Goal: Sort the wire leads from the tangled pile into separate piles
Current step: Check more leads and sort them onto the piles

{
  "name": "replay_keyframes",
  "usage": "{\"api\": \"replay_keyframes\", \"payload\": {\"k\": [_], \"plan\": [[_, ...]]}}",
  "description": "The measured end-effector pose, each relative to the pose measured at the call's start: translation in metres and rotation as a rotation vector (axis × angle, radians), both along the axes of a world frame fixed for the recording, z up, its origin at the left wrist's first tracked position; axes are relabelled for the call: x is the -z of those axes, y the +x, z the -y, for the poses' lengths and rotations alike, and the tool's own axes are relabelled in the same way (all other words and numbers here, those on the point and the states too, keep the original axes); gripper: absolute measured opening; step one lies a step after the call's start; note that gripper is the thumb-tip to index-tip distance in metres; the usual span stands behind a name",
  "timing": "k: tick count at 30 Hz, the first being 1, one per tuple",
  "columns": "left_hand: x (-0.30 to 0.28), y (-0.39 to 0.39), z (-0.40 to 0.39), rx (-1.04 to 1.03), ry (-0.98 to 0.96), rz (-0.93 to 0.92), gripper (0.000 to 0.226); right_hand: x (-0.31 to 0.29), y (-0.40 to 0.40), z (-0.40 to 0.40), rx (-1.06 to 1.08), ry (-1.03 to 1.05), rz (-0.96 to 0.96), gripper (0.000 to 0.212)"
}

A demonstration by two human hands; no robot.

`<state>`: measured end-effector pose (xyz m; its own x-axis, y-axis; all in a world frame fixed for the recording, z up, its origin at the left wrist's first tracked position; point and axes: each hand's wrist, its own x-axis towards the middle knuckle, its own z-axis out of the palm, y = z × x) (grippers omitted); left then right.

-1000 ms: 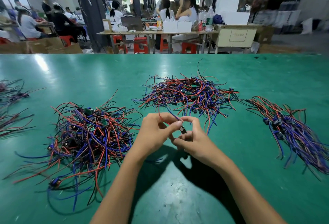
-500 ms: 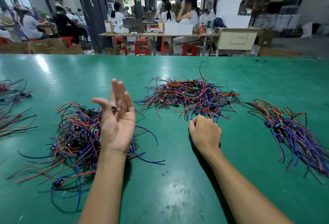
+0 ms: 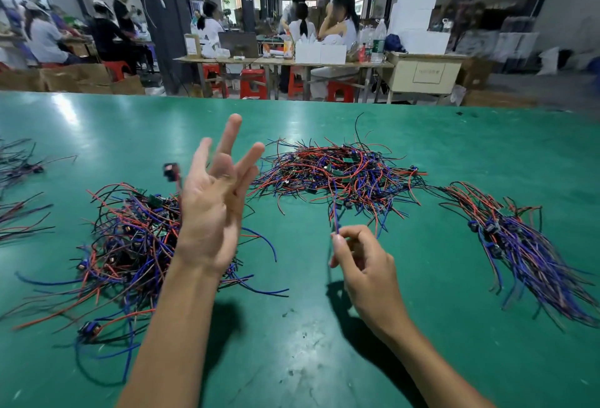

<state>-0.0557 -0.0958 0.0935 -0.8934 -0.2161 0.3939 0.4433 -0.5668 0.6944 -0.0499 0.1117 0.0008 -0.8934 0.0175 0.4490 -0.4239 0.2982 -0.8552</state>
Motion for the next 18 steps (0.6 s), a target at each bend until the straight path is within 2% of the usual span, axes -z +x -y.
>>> {"api": "replay_keyframes", "payload": {"k": [2,3,5,7,10,13,15,18], "plan": [[0.007,-0.005,-0.006,-0.131,-0.091,0.121,0.057,-0.001,0.001,0.002,-0.023,-0.032,0.011,0.006],[0.011,-0.008,-0.012,-0.155,-0.165,0.247,0.047,-0.001,0.002,0.003,-0.034,-0.017,0.010,0.006],[0.022,-0.010,-0.027,-0.078,-0.397,0.540,0.041,-0.001,0.004,0.004,-0.076,0.104,-0.027,0.006],[0.031,-0.012,-0.044,0.072,-0.493,0.708,0.046,-0.001,0.006,0.004,-0.159,0.247,-0.085,0.008],[0.040,-0.012,-0.057,0.149,-0.372,0.638,0.036,-0.001,0.010,0.002,-0.274,0.450,-0.153,0.010],[0.043,-0.011,-0.054,0.159,-0.385,0.534,0.030,-0.003,0.013,0.002,-0.261,0.539,-0.074,0.033],[0.041,-0.008,-0.050,0.182,-0.449,0.485,0.032,-0.006,0.011,0.001,-0.214,0.404,0.050,0.050],[0.034,-0.002,-0.048,0.180,-0.688,0.349,0.029,-0.019,0.001,-0.005,-0.156,-0.074,0.291,0.049]]}}
